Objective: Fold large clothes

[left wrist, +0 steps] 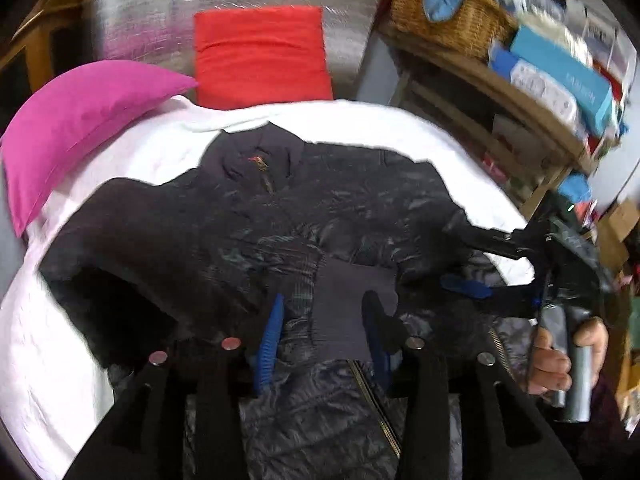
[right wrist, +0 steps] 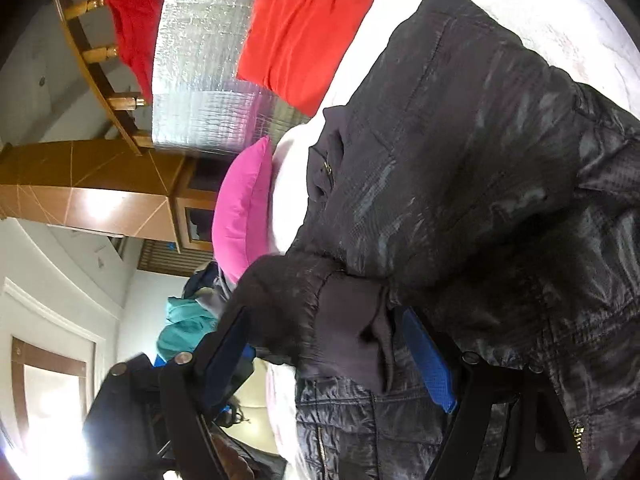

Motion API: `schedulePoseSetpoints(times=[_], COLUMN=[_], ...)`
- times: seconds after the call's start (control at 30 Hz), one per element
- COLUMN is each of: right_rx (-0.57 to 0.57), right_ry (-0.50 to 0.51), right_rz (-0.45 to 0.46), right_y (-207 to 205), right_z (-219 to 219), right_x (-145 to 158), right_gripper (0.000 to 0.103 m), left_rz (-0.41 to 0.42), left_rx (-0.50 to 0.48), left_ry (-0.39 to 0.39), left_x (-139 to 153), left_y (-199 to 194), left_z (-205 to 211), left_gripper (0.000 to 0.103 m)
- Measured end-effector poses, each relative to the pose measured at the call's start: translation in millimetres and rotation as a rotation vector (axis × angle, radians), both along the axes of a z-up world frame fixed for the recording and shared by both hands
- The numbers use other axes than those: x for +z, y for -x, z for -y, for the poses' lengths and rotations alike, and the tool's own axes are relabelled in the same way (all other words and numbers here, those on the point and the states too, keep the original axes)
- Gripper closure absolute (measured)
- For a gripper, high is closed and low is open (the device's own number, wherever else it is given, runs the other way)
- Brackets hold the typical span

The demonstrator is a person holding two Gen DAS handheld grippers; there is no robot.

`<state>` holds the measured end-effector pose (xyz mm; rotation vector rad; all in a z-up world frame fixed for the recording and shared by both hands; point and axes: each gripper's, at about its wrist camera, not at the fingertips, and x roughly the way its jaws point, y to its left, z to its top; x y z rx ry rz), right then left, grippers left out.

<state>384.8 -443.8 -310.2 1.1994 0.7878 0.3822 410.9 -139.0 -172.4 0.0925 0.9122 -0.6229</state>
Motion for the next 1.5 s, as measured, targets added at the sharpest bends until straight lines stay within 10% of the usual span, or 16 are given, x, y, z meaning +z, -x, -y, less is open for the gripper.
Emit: schedulePoseSetpoints(times=[0.23,0.4,0.53,0.67,0.8,0.93,1.07,1.27,1.43,1.5], right_rx=[0.045,0.055,0.048,0.099,0.084,-0.014,-0.191,-0.288,-0.225,-0.228], right_ry=[0.086,0.184,0.254,0.392,0.481,0.579,0.702,0.65,0.461,0.386], right_rz=[0.013,-0.051,-0.056,-0.032,0.025,0.152,0.223,0.026,-0.049,-0.073], right_y=[-3,-12,-23,-33,-24,6,32,19,2,5], right_z=[-23,-46,-63,-94,-102,-88,-50,21,39,49], right_x=[7,-8,-17,-20,-6,40,75,44,18,14], right_gripper=[0.025,0.025,0.026,0.067,0.089,0.09,0.09,0.09,0.082,0.023], left_rz=[0.209,0.196,0.047,-0.054,-0.042,-0.023,0.005,-0.093,-0.223,-0.206], left_rx=[0.371,0.58,0.589,0.562,0.548,0.532,0.491,0.41,0.436,0.431], left_ry=[0.119,0.012,0.057,0.063,0.023,0.046,0.061,-0.008,0.203,0.276], left_x=[28,-5,-53,-86,-90,-87,-78,-92,-91,-84], left_y=[13,-12,-37,-56,-61,-54,-47,-57,-66,-65], left_z=[-110,-151,-157,-146,-140,-136,-132,-123,-153,-164], left_gripper=[0.041,0.041,0.041,0.041,0.041,0.042,0.042,0.032,0.029,0.027])
